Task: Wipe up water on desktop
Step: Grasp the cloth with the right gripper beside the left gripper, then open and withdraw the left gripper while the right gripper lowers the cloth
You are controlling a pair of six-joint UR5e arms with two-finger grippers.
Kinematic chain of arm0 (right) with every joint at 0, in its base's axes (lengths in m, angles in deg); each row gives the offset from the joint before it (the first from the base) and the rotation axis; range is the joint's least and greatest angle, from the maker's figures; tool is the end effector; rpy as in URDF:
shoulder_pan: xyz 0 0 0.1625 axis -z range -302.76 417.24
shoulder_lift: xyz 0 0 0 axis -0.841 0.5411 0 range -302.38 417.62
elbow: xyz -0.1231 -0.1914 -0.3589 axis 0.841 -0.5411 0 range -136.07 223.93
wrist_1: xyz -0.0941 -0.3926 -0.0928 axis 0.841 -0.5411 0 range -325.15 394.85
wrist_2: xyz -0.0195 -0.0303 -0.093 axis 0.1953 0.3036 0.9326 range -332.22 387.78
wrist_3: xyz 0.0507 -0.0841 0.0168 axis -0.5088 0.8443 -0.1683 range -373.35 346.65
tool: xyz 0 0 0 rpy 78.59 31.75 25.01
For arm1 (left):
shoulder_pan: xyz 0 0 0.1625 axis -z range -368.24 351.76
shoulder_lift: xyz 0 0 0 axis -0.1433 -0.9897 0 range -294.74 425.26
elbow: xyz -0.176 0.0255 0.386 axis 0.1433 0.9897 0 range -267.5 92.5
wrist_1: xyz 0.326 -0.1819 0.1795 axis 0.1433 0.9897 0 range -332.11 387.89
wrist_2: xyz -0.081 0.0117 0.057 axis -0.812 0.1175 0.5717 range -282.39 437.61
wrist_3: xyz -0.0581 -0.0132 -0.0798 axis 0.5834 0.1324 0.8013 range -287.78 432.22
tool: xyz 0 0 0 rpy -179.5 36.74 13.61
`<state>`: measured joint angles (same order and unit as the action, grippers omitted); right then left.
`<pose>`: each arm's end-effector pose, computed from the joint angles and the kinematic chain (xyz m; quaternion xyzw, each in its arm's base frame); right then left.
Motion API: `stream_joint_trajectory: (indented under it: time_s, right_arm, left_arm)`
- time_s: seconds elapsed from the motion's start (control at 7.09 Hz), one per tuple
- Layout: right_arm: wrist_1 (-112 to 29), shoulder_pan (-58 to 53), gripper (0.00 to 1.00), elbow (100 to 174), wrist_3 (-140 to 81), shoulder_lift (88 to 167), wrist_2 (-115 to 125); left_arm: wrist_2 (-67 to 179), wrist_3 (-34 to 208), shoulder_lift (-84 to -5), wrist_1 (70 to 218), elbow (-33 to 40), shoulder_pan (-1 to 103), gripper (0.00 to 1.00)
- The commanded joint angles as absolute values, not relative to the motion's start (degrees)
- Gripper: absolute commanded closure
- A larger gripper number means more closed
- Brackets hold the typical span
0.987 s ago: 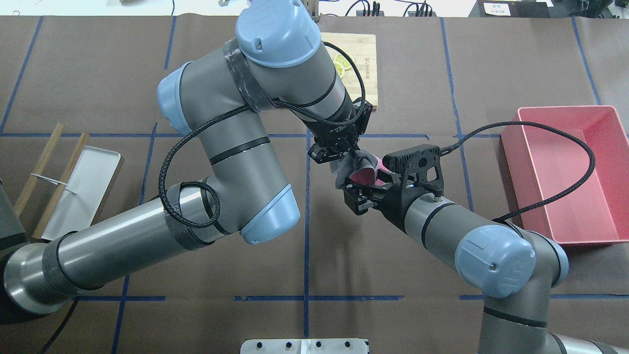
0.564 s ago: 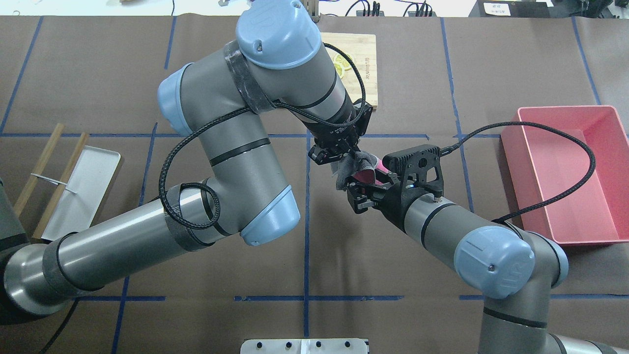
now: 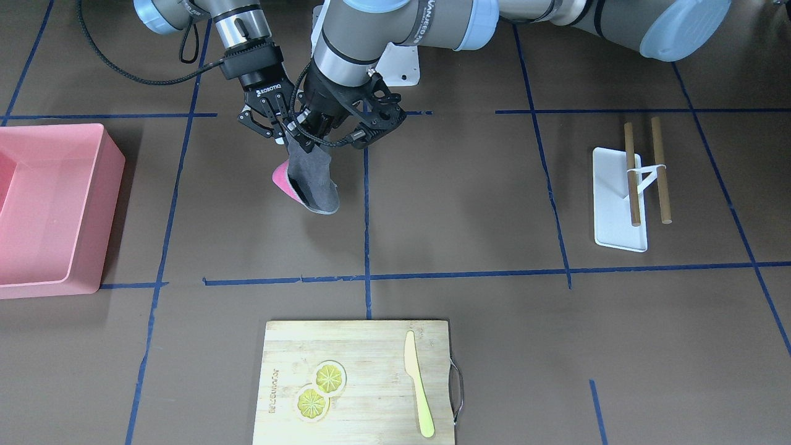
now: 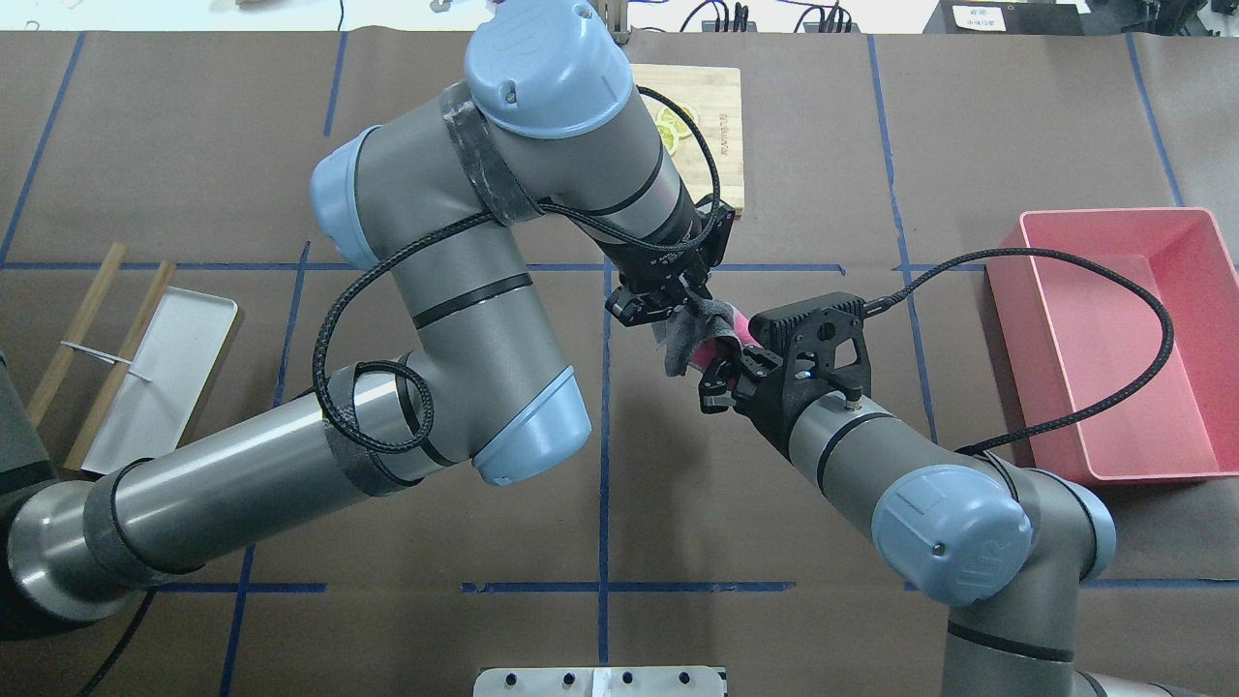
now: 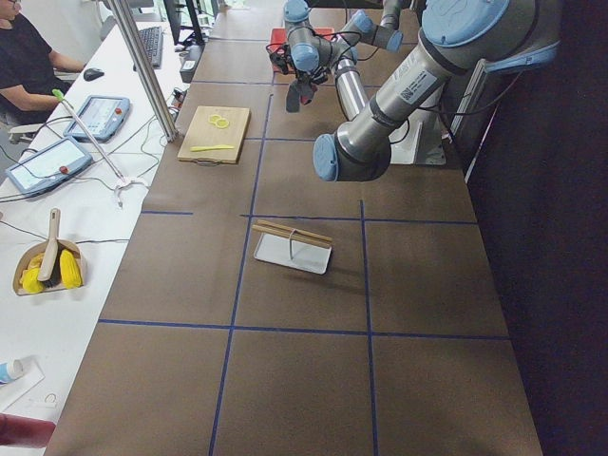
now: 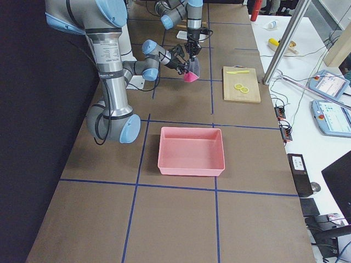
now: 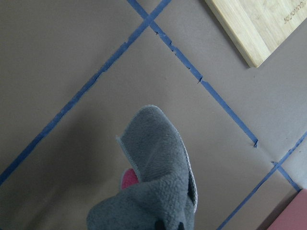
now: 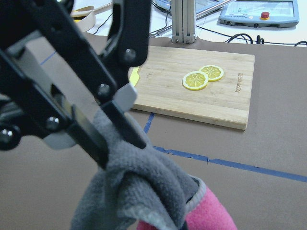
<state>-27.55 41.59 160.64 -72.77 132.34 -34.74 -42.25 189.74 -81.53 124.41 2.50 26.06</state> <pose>-0.4535 -0.3133 0.2475 0.3970 -0.4332 0.0307 0.8085 0.5248 -0.4594 0.0168 -0.1889 0.5192 -0.3065 0.7751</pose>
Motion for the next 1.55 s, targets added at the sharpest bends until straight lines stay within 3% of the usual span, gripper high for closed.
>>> stream_joint_trajectory:
  time_s: [0.0,0.14,0.42,0.71,1.13,1.41]
  right_arm:
    - [-27.7,41.8,1.00,160.7,-72.8,132.4,-34.1]
    - [-27.7,41.8,1.00,160.8,-72.6,132.5,-34.2]
    - [-34.7,41.9,1.00,165.8,-72.8,133.5,-35.6]
    - [-50.1,42.0,1.00,171.5,-77.7,133.4,-39.9]
    - [-67.4,39.4,1.00,174.0,-77.6,133.6,-53.5]
    - [-73.8,32.3,1.00,173.5,-69.6,136.0,-70.2]
  left_arm:
    - [-42.2,189.1,-80.8,124.4,3.5,26.1,0.30]
    - [-42.2,188.9,-78.3,124.5,7.2,26.1,0.01]
    - [-42.2,187.2,-74.1,124.4,13.7,27.4,0.00]
    - [-42.3,187.1,-72.8,124.4,14.5,31.0,0.00]
    - [-42.3,170.0,-58.9,122.8,25.2,35.6,0.00]
    - [-41.8,157.6,-57.4,115.3,26.6,39.2,0.00]
